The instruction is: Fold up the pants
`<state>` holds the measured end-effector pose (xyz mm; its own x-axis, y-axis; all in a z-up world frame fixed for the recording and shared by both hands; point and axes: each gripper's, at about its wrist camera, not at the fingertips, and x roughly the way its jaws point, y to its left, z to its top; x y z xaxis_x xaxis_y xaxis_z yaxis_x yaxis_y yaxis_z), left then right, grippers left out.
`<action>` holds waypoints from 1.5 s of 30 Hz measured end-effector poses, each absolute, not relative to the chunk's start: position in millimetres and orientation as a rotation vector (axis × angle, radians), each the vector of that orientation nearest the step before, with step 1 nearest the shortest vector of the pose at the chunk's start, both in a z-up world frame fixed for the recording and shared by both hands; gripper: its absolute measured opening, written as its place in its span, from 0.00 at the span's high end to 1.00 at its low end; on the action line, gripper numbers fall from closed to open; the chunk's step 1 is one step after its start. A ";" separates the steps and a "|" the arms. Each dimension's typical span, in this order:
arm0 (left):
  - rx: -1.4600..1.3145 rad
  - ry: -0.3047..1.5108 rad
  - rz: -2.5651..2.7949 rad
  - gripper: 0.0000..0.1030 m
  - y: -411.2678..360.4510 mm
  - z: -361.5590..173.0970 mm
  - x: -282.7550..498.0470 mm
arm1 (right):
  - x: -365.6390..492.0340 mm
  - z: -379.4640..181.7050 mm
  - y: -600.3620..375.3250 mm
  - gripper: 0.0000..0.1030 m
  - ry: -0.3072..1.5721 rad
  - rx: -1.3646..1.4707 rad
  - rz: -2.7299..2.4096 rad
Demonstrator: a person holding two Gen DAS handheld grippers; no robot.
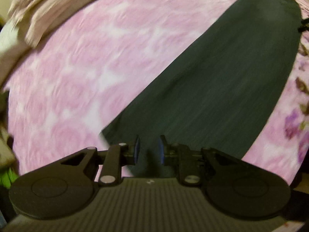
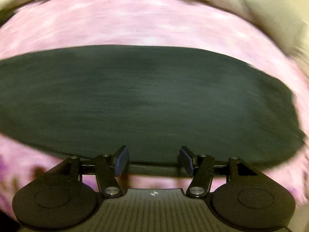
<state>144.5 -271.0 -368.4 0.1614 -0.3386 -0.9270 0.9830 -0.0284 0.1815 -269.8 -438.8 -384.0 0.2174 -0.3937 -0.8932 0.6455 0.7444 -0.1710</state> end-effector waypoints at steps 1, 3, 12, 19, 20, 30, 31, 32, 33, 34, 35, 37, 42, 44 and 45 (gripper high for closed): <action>1.085 0.779 -1.289 0.82 -282.5 -366.2 127.5 | -284.7 -382.7 -455.3 0.46 1.124 0.291 -0.779; 1.094 0.733 -1.341 0.80 -304.7 -366.1 91.4 | -317.8 -382.6 -492.7 0.46 1.067 0.378 -0.881; 1.068 0.545 -1.764 0.76 -421.9 -392.6 -133.9 | -437.0 -399.0 -621.7 0.46 0.725 0.869 -1.046; 1.144 0.332 -1.917 0.70 -477.5 -415.3 -257.2 | -480.8 -402.8 -664.3 0.70 0.618 0.975 -0.992; 1.158 0.317 -1.908 0.70 -483.9 -417.9 -263.8 | -483.5 -402.0 -666.5 0.72 0.611 0.986 -0.981; 1.324 0.157 -1.889 0.98 -498.3 -414.3 -285.6 | -494.9 -397.6 -686.3 1.00 0.583 1.041 -0.930; 1.315 0.146 -1.898 0.98 -494.2 -407.4 -286.3 | -497.1 -391.6 -685.9 1.00 0.573 1.035 -0.929; 1.315 0.138 -1.914 0.98 -489.5 -403.0 -287.2 | -500.2 -384.7 -685.1 1.00 0.559 1.029 -0.929; 1.325 0.136 -1.927 0.98 -486.5 -403.0 -288.5 | -503.0 -379.4 -683.7 1.00 0.551 1.019 -0.925; 1.342 0.140 -1.930 0.98 -484.8 -405.5 -289.8 | -505.5 -377.4 -681.3 1.00 0.555 1.013 -0.925; 1.364 0.159 -1.929 0.98 -485.6 -412.9 -291.9 | -506.8 -381.2 -679.8 1.00 0.566 1.020 -0.929; 1.394 0.175 -1.917 0.98 -488.6 -425.5 -295.5 | -507.5 -402.0 -680.5 1.00 0.604 1.065 -0.942; 1.391 0.227 -1.930 0.92 -493.1 -421.8 -289.4 | -514.2 -407.1 -695.8 0.91 0.559 1.097 -0.958; 1.373 0.287 -1.933 0.84 -492.1 -413.7 -281.6 | -519.8 -401.9 -704.2 0.80 0.534 1.073 -1.021; 1.361 0.308 -1.930 0.83 -491.3 -409.5 -277.2 | -523.5 -400.3 -709.7 0.77 0.527 1.074 -1.053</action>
<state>-277.2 -491.3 -409.5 -0.1611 -0.4308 -0.8879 0.6858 -0.6959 0.2132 -523.5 -709.7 -400.3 0.4417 -0.4330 -0.7857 0.8884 0.0891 0.4503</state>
